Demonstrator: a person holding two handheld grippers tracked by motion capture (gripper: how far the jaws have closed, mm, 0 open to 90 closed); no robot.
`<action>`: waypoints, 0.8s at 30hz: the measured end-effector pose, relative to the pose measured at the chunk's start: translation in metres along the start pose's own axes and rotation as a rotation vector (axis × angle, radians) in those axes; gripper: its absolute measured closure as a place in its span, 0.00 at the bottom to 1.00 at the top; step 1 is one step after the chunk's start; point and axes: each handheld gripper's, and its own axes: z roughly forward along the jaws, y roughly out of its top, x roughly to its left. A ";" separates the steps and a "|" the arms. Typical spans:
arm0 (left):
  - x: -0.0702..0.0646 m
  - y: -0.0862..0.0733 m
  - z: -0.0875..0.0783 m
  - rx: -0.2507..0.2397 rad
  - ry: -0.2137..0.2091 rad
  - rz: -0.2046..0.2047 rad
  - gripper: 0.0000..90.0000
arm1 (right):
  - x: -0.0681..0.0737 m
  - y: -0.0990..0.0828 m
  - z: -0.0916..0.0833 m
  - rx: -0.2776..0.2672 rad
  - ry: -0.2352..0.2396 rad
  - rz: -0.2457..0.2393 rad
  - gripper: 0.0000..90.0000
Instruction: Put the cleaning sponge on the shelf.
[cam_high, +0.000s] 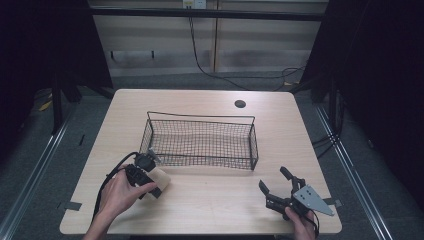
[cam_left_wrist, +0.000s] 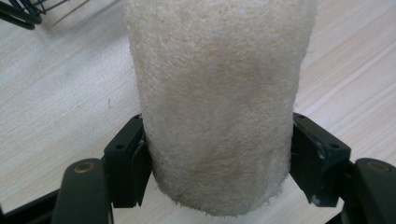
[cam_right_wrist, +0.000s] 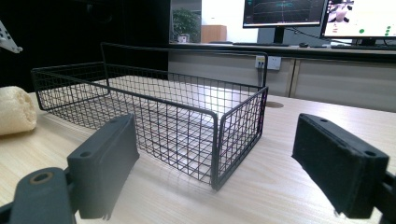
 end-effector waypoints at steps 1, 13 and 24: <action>0.000 0.000 0.000 0.000 0.000 0.000 0.33 | 0.000 0.000 0.000 0.002 -0.001 -0.003 0.15; 0.002 -0.007 -0.012 -0.060 -0.037 -0.020 0.34 | 0.000 0.000 0.000 -0.001 -0.003 0.004 0.15; 0.006 -0.016 -0.021 -0.089 -0.107 -0.019 0.34 | 0.000 0.000 0.000 -0.001 -0.003 0.005 0.15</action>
